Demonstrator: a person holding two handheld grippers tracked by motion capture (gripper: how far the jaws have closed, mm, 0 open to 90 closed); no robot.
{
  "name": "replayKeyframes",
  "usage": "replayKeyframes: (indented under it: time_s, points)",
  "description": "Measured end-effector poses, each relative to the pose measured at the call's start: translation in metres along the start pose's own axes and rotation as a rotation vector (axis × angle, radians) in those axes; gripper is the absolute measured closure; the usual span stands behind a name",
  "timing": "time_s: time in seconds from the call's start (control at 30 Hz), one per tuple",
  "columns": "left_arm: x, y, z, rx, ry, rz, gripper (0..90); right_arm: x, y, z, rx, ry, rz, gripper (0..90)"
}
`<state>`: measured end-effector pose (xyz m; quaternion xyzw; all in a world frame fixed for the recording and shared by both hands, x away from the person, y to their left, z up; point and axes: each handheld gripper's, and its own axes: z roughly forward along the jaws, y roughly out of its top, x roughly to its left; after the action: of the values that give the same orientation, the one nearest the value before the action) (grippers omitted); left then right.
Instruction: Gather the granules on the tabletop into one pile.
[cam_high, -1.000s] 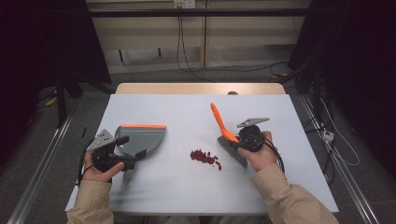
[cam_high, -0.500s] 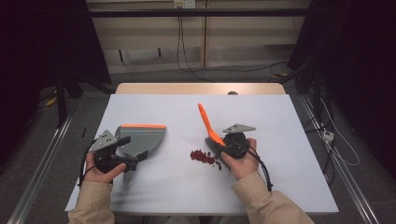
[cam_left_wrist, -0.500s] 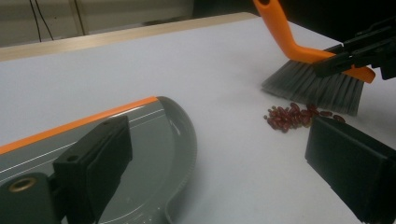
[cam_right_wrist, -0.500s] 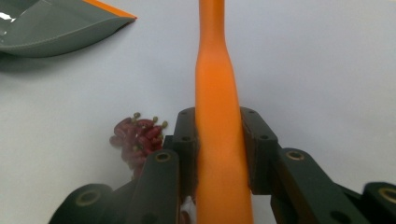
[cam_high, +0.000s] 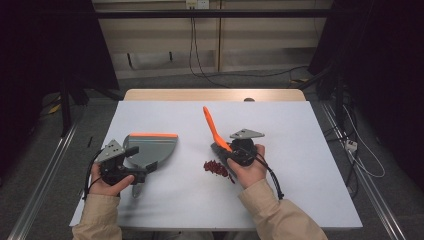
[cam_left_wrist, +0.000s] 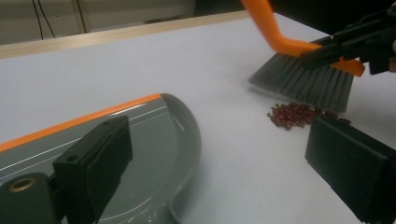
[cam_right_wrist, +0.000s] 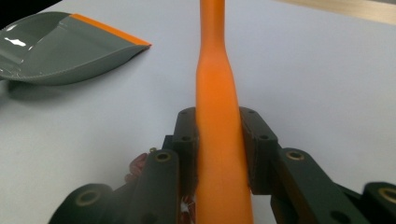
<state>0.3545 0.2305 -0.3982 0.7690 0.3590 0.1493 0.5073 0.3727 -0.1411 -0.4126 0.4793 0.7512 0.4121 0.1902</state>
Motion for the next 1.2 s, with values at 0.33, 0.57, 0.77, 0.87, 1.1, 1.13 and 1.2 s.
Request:
replayKeyframes:
  time_s: [0.33, 0.57, 0.77, 0.87, 1.1, 1.13, 1.2]
  points:
    - [-0.004, 0.002, 0.001, 0.004, -0.003, 0.013, 7.3, 0.003, -0.023, -0.039, -0.056, 0.029, 0.005, 70.6]
    - [-0.004, 0.001, 0.001, 0.005, 0.000, 0.011, 7.4, 0.019, -0.033, -0.028, -0.136, 0.033, -0.032, 70.6]
    - [0.000, -0.001, 0.002, 0.013, 0.002, 0.006, 7.4, 0.021, -0.027, -0.010, -0.167, 0.035, -0.043, 70.6]
    - [0.000, -0.001, 0.001, 0.013, 0.005, 0.006, 7.3, 0.025, -0.020, -0.002, -0.173, 0.045, -0.052, 70.6]
    - [-0.001, -0.003, -0.001, 0.027, 0.009, 0.009, 7.4, 0.027, -0.005, 0.012, -0.179, 0.058, -0.090, 70.6]
    - [-0.001, -0.004, 0.000, 0.025, 0.008, 0.005, 7.4, 0.026, -0.004, 0.011, -0.178, 0.069, -0.081, 70.6]
    - [0.000, -0.005, -0.001, 0.030, 0.008, 0.008, 7.4, 0.023, -0.001, 0.007, -0.182, 0.088, -0.068, 70.6]
